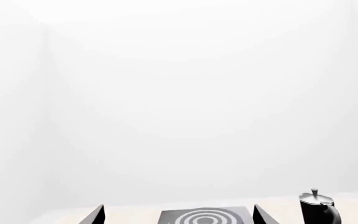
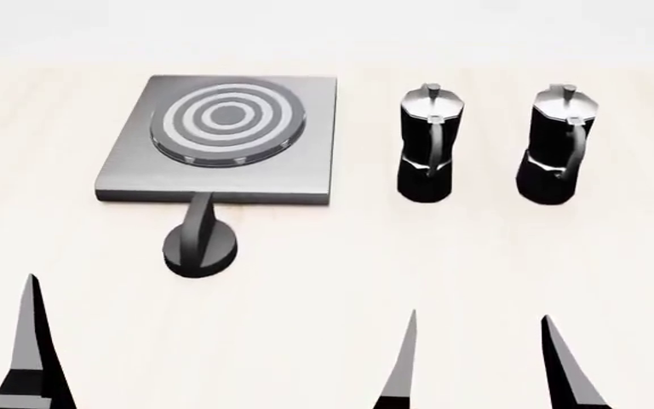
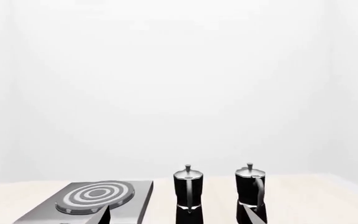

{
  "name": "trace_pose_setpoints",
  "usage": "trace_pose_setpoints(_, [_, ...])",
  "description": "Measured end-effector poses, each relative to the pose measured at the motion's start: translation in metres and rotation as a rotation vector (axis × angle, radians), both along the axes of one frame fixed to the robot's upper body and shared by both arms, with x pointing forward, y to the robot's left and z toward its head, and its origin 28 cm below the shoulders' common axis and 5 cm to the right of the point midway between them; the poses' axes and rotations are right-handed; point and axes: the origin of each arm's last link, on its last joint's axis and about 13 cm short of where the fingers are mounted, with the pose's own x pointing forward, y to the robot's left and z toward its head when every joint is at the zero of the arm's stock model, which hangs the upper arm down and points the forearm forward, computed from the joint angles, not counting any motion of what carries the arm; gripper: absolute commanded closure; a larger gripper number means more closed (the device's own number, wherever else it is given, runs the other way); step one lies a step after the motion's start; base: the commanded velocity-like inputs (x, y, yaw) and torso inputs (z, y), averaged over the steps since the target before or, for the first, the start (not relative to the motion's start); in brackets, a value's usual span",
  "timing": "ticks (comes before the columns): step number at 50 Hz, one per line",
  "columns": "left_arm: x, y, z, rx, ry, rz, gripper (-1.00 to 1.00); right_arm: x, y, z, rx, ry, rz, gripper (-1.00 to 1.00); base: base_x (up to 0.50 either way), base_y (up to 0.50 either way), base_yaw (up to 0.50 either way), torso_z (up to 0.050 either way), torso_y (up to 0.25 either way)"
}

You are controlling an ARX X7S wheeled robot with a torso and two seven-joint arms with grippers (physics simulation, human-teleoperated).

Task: Turn off the stove.

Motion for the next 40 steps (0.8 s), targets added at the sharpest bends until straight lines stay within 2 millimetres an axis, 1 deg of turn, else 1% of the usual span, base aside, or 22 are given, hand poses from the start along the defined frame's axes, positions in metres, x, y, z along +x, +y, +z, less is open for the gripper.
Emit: trace_pose_setpoints(40, [-0.0003,0.0003,-0.001,-0.002,0.005,0.002,-1.0,0.0,-0.0002,-0.001,-0.002,0.004,-0.002,-1.0,0.19,0.0,0.0,0.0,0.0])
